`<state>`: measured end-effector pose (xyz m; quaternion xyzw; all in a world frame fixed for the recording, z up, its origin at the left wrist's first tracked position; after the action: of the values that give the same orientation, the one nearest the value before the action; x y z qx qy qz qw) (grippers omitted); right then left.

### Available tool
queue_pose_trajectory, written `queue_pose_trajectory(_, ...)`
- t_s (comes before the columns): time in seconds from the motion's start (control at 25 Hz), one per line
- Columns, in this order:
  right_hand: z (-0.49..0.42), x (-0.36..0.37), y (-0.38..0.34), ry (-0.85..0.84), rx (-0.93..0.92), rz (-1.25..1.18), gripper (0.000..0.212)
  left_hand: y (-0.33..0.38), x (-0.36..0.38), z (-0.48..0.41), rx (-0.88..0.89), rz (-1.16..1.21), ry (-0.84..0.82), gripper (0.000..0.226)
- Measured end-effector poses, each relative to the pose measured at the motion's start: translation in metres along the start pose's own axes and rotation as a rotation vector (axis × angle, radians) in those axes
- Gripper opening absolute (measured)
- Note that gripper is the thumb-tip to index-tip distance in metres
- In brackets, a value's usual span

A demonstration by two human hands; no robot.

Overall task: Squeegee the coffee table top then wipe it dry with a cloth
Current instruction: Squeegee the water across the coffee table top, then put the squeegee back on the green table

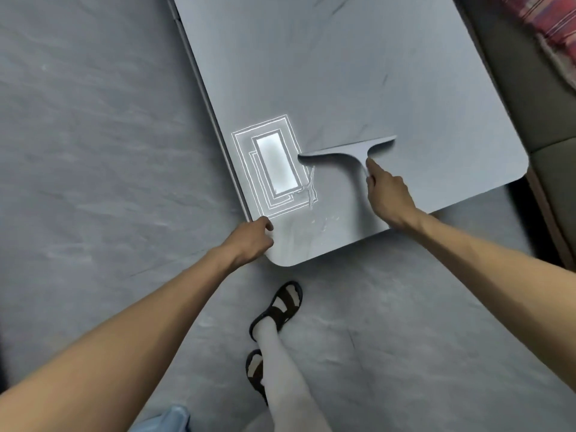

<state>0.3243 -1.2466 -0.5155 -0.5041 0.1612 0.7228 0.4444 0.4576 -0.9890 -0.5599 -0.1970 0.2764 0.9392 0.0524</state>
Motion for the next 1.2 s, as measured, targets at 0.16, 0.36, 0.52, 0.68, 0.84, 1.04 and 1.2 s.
queue_pose_trajectory(0.16,0.056,-0.015,0.006,0.087,0.113,-0.135,0.035,-0.008,0.000,0.051,0.060,0.065,0.123,0.034)
queue_pose_trajectory(0.36,0.165,0.003,-0.002,0.037,0.284,-0.356,0.029,-0.033,0.023,0.128,0.049,0.241,0.181,0.029)
queue_pose_trajectory(0.52,0.243,0.052,-0.047,-0.189,0.179,-0.742,0.018,-0.056,0.042,0.180,0.058,0.431,0.251,0.025)
queue_pose_trajectory(0.68,0.302,0.103,-0.109,-0.611,0.225,-1.065,0.013,-0.084,0.079,0.249,0.010,0.695,0.188,0.011)
queue_pose_trajectory(0.84,0.358,0.132,-0.164,-0.809,0.109,-0.885,0.013,-0.122,0.132,0.324,-0.107,0.908,0.091,0.023)
queue_pose_trajectory(1.04,0.469,0.173,-0.244,-0.917,-0.087,-0.712,0.007,-0.204,0.157,0.448,-0.188,1.246,0.363,0.014)
queue_pose_trajectory(1.2,0.568,0.221,-0.301,-0.939,-0.254,-0.527,0.020,-0.289,0.186,0.538,-0.364,1.118,0.577,0.017)
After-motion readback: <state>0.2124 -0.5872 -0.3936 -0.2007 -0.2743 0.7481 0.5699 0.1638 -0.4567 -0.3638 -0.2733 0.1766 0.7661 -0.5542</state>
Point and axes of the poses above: each hand's wrist, its own z-axis away from the middle knuckle, its own x-axis out of the palm, y = z × x, the point moved 9 cm from there along -z, towards the middle knuckle, and after that the axes turned 9 degrees about z, right-handed, at the moved point
